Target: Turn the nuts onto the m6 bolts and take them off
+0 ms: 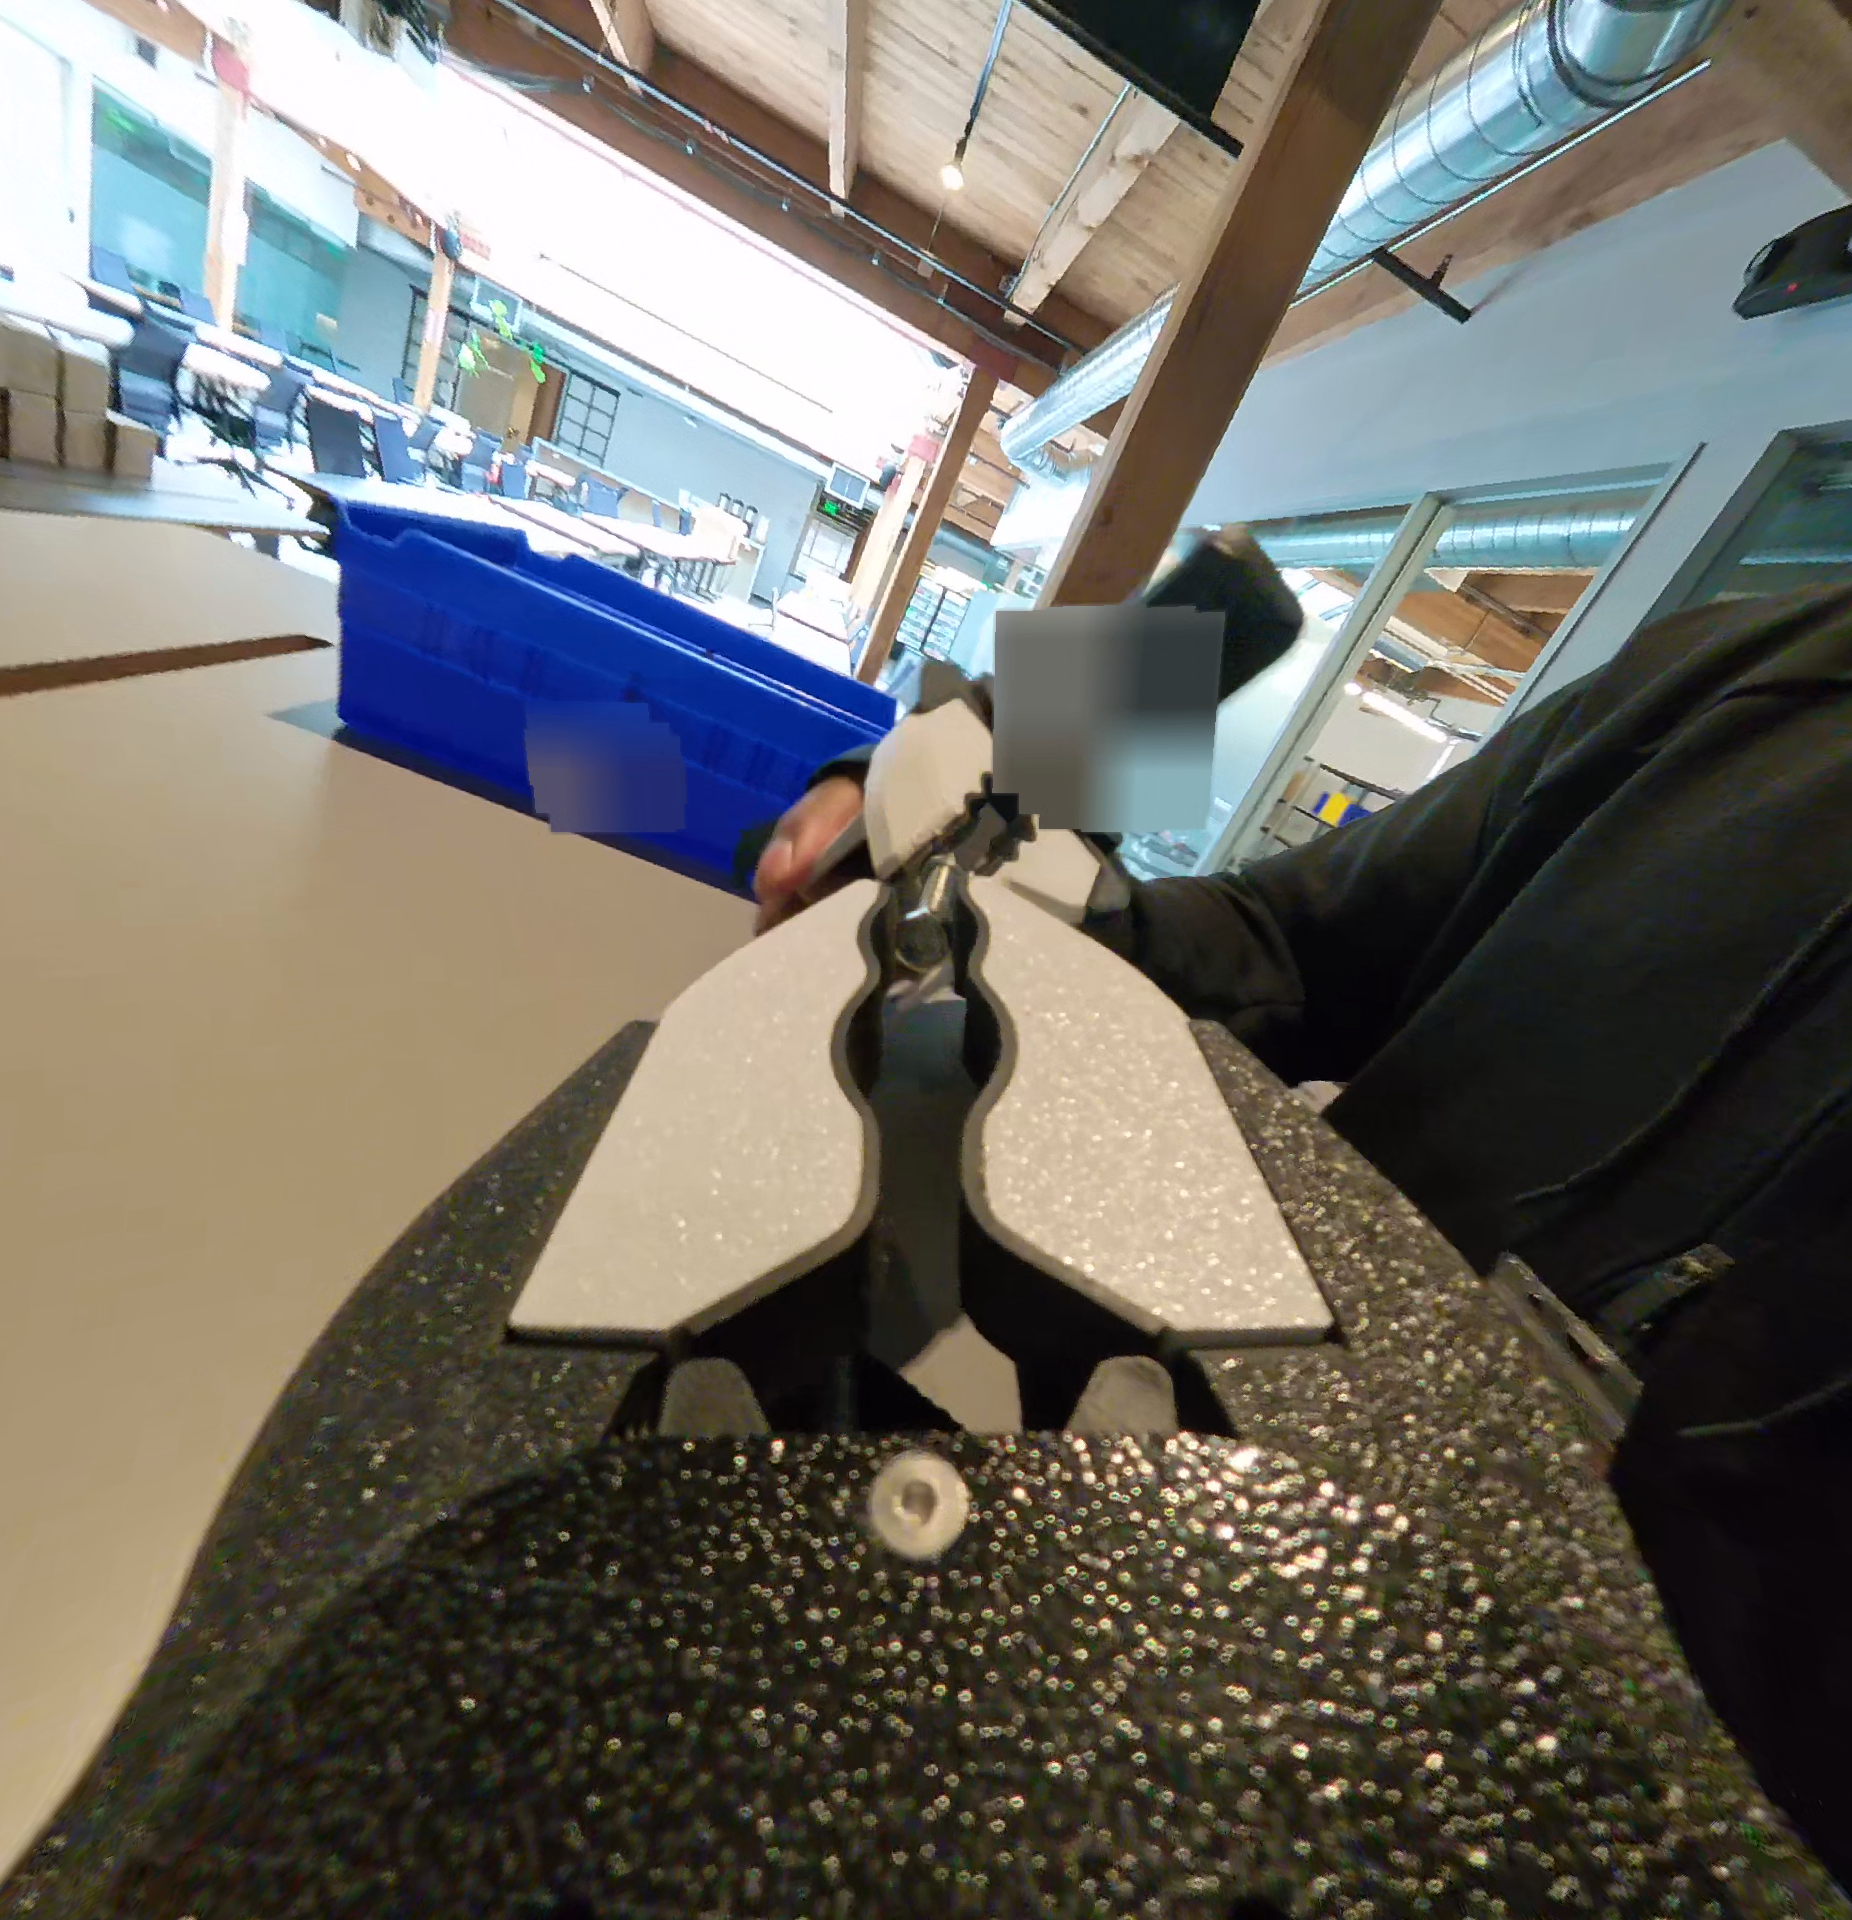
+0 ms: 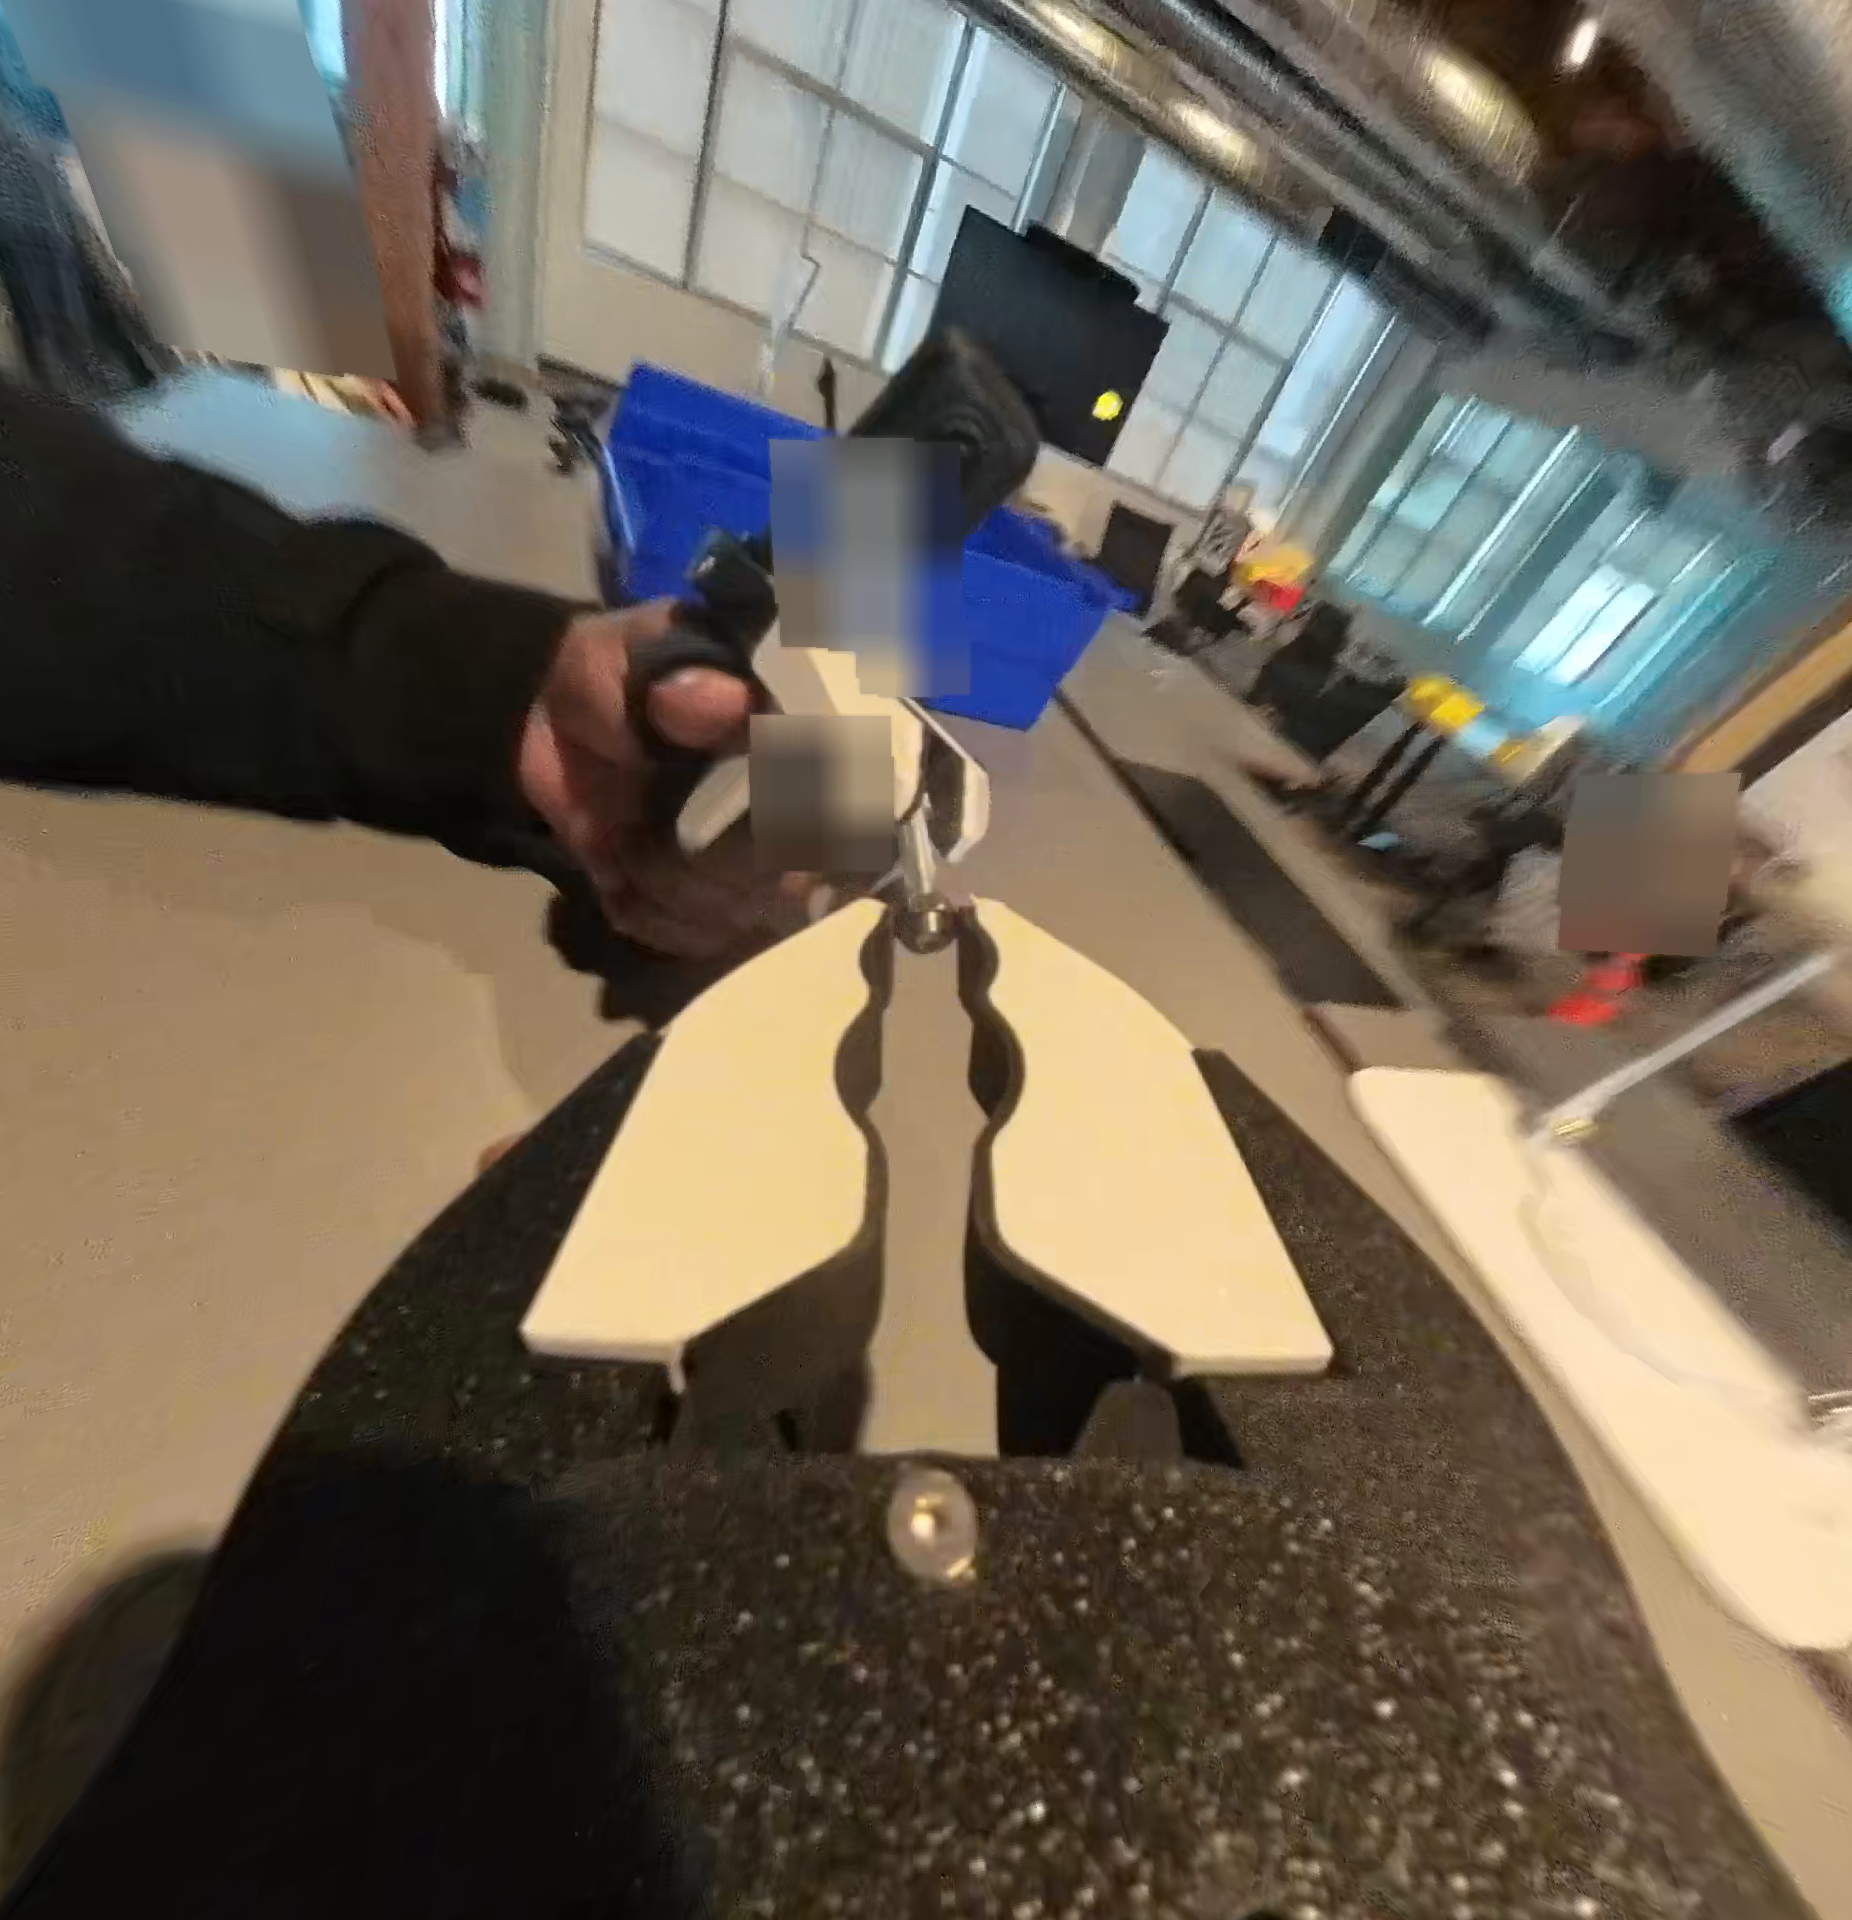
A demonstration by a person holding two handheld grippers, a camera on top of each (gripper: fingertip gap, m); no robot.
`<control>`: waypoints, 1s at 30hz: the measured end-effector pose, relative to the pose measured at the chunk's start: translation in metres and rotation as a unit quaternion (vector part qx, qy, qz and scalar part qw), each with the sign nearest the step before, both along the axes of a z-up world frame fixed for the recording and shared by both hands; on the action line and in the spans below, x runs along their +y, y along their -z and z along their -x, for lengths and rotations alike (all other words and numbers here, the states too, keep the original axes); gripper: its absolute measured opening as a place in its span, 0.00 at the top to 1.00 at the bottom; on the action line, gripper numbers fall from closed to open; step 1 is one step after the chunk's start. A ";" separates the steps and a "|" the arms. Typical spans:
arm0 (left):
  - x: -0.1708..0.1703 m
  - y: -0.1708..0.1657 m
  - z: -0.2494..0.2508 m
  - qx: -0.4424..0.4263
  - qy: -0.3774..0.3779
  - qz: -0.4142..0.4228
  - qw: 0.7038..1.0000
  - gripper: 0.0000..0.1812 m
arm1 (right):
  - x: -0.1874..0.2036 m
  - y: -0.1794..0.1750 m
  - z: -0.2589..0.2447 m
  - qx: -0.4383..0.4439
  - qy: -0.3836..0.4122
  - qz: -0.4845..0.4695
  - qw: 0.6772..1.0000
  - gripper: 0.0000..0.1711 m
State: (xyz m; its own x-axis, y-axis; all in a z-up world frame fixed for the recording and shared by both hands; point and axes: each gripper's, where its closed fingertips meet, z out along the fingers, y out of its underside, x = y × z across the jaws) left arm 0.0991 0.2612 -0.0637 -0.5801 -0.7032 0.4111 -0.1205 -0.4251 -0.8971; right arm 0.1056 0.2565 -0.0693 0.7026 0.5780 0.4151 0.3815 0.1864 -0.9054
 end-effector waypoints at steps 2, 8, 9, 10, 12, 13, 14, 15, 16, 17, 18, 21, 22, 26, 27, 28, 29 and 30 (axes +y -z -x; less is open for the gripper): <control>-0.003 0.003 -0.001 0.017 0.015 0.016 1.000 0.95 | -0.001 0.003 -0.002 -0.141 0.033 -0.116 0.983 0.93; -0.002 0.001 -0.001 0.007 0.006 0.008 1.000 0.94 | -0.005 0.000 -0.001 -0.186 0.052 -0.179 0.965 0.84; -0.002 -0.001 -0.001 0.003 0.004 0.008 1.000 0.95 | -0.005 -0.004 -0.002 -0.130 0.042 -0.143 0.980 0.80; 0.000 -0.002 0.000 -0.002 0.002 0.007 1.000 0.95 | -0.004 -0.006 -0.003 -0.082 0.029 -0.104 0.991 0.77; 0.003 -0.005 0.001 -0.012 -0.008 0.004 1.000 0.95 | -0.004 -0.006 -0.002 0.001 -0.002 -0.027 1.000 0.76; 0.004 -0.007 0.002 -0.016 -0.009 0.004 1.000 0.95 | -0.004 -0.007 -0.002 0.037 -0.014 0.003 0.999 0.76; 0.004 -0.007 0.002 -0.018 -0.010 0.004 1.000 0.95 | -0.003 -0.008 -0.002 0.067 -0.021 0.025 0.997 0.76; 0.004 -0.007 0.002 -0.019 -0.012 0.001 1.000 0.95 | -0.003 -0.009 -0.002 0.094 -0.029 0.044 0.994 0.76; 0.004 -0.006 0.002 -0.017 -0.012 -0.004 1.000 0.95 | -0.003 -0.010 -0.001 0.117 -0.035 0.062 0.991 0.77; 0.003 -0.005 0.002 -0.016 -0.013 -0.009 1.000 0.95 | -0.002 -0.010 -0.001 0.137 -0.040 0.079 0.987 0.79; 0.003 -0.004 0.001 -0.015 -0.012 -0.012 1.000 0.95 | -0.002 -0.009 0.000 0.149 -0.043 0.096 0.983 0.82; 0.001 -0.002 0.000 -0.009 -0.012 -0.017 1.000 0.95 | -0.001 -0.001 0.002 0.124 -0.042 0.116 0.985 0.94; 0.001 -0.001 0.000 -0.007 -0.011 -0.016 1.000 0.95 | -0.002 0.002 0.003 0.094 -0.036 0.103 0.990 0.94; 0.000 0.000 -0.001 0.001 -0.003 -0.007 1.000 0.95 | -0.003 0.004 0.002 -0.084 0.016 -0.043 0.995 0.94; -0.001 0.001 -0.002 0.003 -0.002 -0.006 1.000 0.95 | -0.003 0.004 0.001 -0.153 0.036 -0.102 0.982 0.94; -0.002 0.001 -0.002 0.006 -0.001 -0.007 1.000 0.95 | -0.003 0.004 -0.001 -0.225 0.057 -0.163 0.959 0.94; -0.002 0.002 -0.003 0.008 -0.002 -0.008 1.000 0.95 | -0.003 0.004 -0.003 -0.282 0.077 -0.212 0.933 0.94; -0.003 0.003 -0.003 0.007 -0.002 -0.008 1.000 0.95 | -0.003 0.003 -0.003 -0.304 0.086 -0.235 0.919 0.94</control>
State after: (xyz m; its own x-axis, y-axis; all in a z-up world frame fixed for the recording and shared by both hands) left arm 0.1023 0.2587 -0.0663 -0.5711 -0.7124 0.4079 -0.1323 -0.4106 -0.9022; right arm 0.1086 0.2532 -0.0721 0.3229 0.1361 0.9366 0.8509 0.3916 -0.3503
